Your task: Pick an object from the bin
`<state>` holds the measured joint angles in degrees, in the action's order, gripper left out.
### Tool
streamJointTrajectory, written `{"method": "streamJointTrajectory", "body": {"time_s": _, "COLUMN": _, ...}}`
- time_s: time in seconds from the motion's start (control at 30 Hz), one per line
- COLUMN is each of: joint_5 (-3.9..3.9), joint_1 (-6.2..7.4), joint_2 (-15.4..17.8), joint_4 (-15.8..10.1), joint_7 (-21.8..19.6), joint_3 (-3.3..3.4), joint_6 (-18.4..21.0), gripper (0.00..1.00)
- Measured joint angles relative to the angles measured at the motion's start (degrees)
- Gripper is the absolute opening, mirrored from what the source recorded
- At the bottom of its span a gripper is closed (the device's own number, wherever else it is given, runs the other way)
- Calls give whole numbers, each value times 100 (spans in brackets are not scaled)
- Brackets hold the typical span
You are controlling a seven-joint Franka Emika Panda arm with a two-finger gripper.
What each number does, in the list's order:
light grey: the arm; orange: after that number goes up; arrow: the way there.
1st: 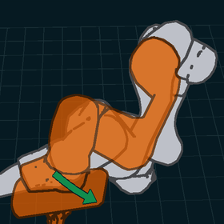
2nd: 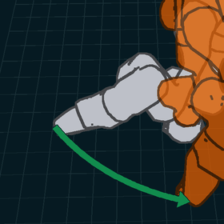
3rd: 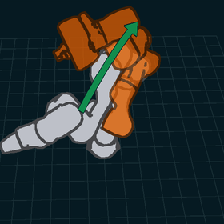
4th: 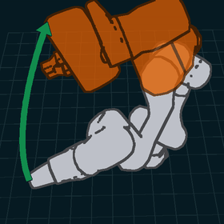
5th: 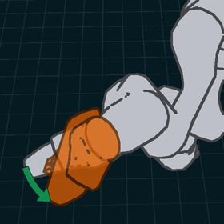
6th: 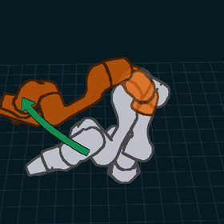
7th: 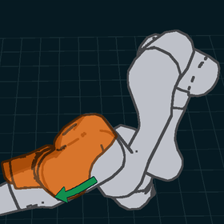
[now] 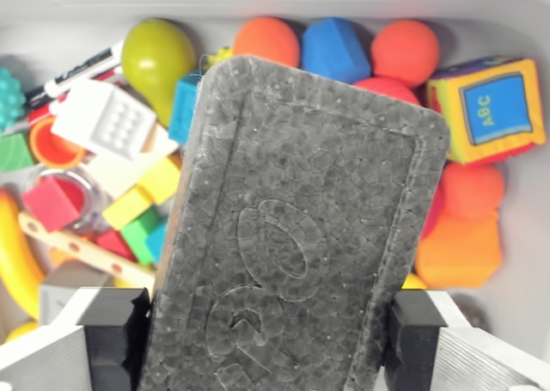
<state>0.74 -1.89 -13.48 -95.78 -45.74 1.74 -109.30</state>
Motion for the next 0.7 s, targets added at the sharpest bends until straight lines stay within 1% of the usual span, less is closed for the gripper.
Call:
{"method": "streamJointTrajectory", "body": {"time_s": 0.17, "joint_5": 0, "joint_1": 0, "joint_2": 16, "joint_4": 118, "joint_7": 0, "joint_3": 0, "joint_6": 140, "gripper": 0}}
{"method": "streamJointTrajectory", "body": {"time_s": 0.33, "joint_5": -1, "joint_1": 0, "joint_2": 26, "joint_4": 180, "joint_7": 0, "joint_3": 0, "joint_6": 210, "gripper": 0}}
{"method": "streamJointTrajectory", "body": {"time_s": 0.7, "joint_5": 0, "joint_1": 0, "joint_2": 21, "joint_4": 197, "joint_7": 0, "joint_3": 0, "joint_6": 229, "gripper": 0}}
